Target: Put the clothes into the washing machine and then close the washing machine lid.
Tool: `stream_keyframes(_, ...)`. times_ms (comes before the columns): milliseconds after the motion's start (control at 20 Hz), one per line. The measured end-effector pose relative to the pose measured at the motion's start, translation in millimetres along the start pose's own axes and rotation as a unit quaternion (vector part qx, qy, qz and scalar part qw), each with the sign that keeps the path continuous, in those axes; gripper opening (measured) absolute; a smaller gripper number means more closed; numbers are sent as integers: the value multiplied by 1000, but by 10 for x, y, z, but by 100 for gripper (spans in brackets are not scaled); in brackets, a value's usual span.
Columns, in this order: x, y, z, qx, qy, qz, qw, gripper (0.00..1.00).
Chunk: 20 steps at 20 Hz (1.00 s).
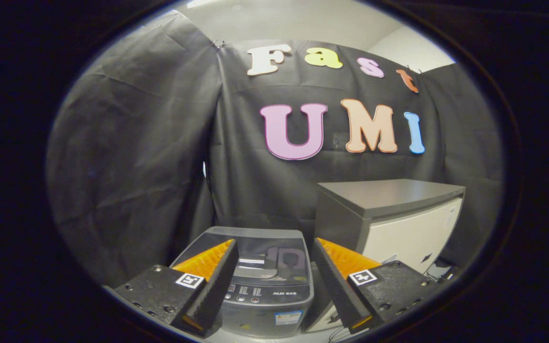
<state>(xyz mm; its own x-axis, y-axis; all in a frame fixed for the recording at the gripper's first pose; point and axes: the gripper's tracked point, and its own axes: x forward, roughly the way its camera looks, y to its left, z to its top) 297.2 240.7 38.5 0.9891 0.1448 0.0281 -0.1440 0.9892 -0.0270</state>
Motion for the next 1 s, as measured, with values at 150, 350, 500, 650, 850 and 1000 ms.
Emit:
stream_keyframes(150,-327,-212,199,-2,-21,3,1000,95)
stream_keyframes(350,-697,-465,490,1,-55,1,998,95)
stream_keyframes(500,-900,-598,702,-16,-90,-1,996,95)
stream_keyframes(650,-1164,-709,824,-34,-107,-3,994,95)
stream_keyframes(850,-1508,-965,861,-30,-115,-20,993,96)
stream_keyframes(1000,-1654,-1104,838,-15,-124,-28,992,96)
